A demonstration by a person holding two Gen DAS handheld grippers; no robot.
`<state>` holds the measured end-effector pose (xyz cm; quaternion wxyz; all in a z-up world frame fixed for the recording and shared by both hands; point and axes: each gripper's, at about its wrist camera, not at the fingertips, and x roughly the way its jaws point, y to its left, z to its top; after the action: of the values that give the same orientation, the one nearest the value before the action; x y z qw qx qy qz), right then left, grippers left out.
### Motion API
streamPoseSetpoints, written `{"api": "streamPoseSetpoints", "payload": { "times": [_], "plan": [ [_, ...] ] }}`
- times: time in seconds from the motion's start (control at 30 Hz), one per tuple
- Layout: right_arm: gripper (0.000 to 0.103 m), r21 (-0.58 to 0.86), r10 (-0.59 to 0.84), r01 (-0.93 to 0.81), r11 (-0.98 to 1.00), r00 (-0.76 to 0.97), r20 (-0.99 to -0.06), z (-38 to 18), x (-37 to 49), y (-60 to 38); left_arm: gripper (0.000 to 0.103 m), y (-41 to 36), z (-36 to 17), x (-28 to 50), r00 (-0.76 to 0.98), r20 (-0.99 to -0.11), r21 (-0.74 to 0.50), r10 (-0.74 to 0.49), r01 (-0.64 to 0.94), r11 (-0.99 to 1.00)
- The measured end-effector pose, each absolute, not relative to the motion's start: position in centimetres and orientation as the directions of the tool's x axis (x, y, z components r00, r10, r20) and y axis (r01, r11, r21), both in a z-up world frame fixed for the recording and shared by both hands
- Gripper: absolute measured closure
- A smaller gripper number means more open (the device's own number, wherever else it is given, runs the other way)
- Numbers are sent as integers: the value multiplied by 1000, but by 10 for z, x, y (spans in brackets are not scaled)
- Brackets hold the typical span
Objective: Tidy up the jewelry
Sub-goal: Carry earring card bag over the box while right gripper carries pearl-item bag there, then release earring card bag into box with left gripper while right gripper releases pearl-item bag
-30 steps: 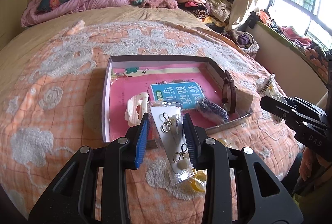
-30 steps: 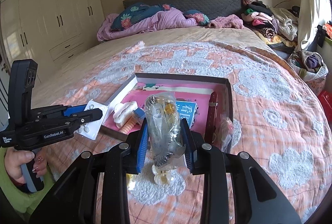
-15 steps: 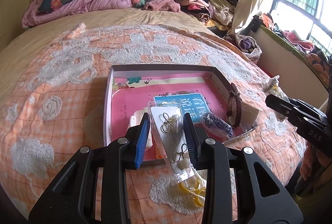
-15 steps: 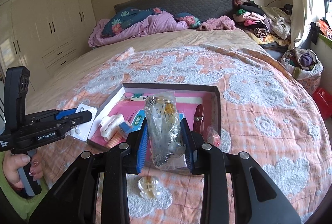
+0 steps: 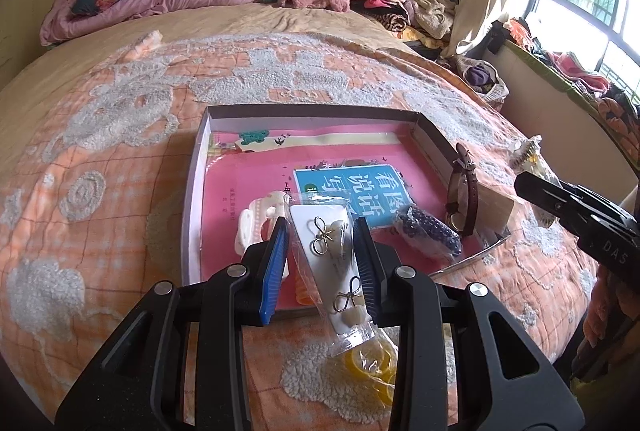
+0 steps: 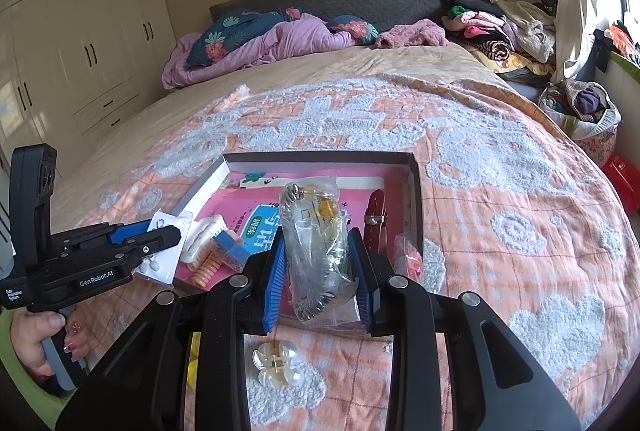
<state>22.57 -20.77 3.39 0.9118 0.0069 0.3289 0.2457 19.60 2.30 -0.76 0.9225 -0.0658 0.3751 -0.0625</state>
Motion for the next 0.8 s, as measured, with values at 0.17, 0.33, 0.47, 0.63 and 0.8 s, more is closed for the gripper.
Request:
{"api": "streamPoseSetpoints", "payload": {
  "times": [0.17,0.33,0.47,0.63,0.8],
  "plan": [
    [74,176,454,-448,877,650,-610,26,225,-204,78,19,-12,199,704,-690,-167,-170,74,983],
    [74,179,454,-448,876,641,-618,20,228,-202,78,16,-17,201,699,-694,-170,-175,77,982],
    [74,181,458,-453,873,633,-625,17,230,-200,78,10,-19,202,695,-694,-176,-187,88,980],
    [74,179,454,-452,874,630,-630,13,233,-199,78,-4,-20,206,687,-697,-168,-207,123,978],
    [74,188,451,-440,878,628,-634,9,238,-204,77,-12,-24,212,677,-704,-163,-215,140,977]
  ]
}}
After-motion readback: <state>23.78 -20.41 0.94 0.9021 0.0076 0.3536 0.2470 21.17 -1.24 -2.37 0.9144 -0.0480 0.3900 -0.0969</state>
